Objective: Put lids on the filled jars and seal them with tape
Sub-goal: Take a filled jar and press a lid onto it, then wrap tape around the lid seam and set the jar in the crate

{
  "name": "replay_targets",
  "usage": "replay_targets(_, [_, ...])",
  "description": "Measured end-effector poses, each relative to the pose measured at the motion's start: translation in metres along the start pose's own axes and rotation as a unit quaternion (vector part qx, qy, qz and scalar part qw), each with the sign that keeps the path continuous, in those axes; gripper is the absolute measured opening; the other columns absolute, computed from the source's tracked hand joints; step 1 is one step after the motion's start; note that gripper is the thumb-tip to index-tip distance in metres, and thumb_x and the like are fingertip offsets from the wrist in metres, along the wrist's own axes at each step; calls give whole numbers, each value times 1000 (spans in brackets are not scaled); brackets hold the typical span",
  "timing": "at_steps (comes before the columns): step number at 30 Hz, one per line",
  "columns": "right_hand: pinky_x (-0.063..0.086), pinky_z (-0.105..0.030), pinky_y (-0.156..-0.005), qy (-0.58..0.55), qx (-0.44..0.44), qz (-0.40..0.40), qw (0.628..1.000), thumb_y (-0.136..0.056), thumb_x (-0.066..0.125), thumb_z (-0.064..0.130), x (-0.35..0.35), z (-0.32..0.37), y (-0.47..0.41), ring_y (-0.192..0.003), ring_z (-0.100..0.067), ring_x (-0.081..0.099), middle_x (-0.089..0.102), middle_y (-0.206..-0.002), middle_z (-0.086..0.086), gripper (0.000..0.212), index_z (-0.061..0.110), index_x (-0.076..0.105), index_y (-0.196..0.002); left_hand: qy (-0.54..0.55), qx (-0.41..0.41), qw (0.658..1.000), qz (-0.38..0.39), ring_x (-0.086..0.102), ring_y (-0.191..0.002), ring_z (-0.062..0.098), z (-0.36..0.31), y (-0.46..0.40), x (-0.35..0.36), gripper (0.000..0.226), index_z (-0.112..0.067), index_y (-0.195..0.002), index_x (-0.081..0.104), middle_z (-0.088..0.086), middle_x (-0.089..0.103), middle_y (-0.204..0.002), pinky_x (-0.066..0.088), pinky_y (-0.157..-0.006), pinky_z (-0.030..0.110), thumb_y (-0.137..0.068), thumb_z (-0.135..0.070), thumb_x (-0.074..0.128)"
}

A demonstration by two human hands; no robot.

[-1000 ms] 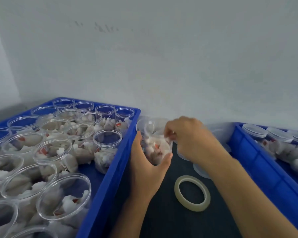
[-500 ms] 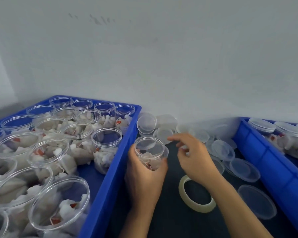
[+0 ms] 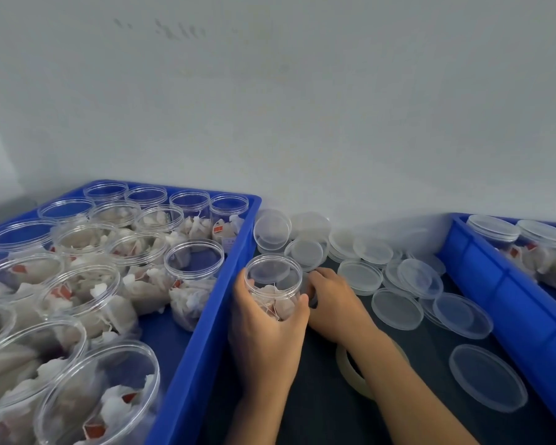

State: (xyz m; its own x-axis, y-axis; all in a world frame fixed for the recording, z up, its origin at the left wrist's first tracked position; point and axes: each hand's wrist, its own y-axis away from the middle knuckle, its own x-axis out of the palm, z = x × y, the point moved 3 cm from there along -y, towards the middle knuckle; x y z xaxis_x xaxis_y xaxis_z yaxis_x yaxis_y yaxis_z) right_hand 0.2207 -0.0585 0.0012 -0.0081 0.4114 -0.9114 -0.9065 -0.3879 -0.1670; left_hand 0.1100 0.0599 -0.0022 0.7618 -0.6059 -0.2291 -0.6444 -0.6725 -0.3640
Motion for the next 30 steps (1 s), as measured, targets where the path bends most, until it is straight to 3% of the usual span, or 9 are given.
replay_targets(6, [52,-32,-77,-14,11,5,1000,-85,72,35,-2,-1,-5,-92,-17,54,57,-98,4,20,22,57,-88,8,8,1000,6,62,-128,20,2,-1,0,100,-30,-155,39,-6,59,-146,56,-101,49,-72,-45,93])
replay_targets(12, [39,-28,-64,-90,20,-77,993,-79,73,54,-21,-13,18,-83,-10,51,56,-91,7,35,27,52,-84,12,11,1000,17,59,-136,20,2,-1,0,110,-28,-160,31,-4,55,-155,55,-106,49,-71,-49,93])
replay_targets(17, [46,-25,-75,-236,54,-170,955,-80,68,62,-48,-25,51,-95,-1,59,63,-102,16,31,39,57,-97,-32,98,995,16,62,-117,13,-5,1,0,100,-29,-149,44,-9,63,-134,57,-92,38,-66,-58,91])
replay_targets(21, [50,-25,-85,-361,7,-199,911,-84,63,62,-63,-15,70,-107,1,64,67,-112,23,32,42,63,-108,-89,172,981,6,58,-114,15,-10,5,6,99,-30,-149,50,-12,64,-129,47,-88,34,-64,-66,85])
replay_targets(24, [51,-29,-92,-358,-48,-169,917,-87,63,57,-63,-2,76,-120,-4,61,65,-123,21,34,46,61,-119,-110,202,973,0,60,-114,21,-10,9,10,93,-28,-149,54,-8,64,-130,50,-86,37,-71,-71,82])
replay_targets(27, [50,-34,-101,-319,-73,-172,929,-88,62,52,-54,3,81,-126,-9,58,63,-129,17,42,39,61,-128,-127,234,964,8,59,-117,20,-10,11,12,85,-31,-150,55,-8,64,-135,53,-87,44,-84,-84,59])
replay_targets(30, [50,-39,-105,-327,-67,-183,925,-90,62,49,-46,1,87,-127,-11,59,63,-130,17,41,37,62,-130,-142,251,957,33,56,-123,16,-9,11,15,84,-35,-152,52,-15,61,-141,51,-91,43,-81,-76,70])
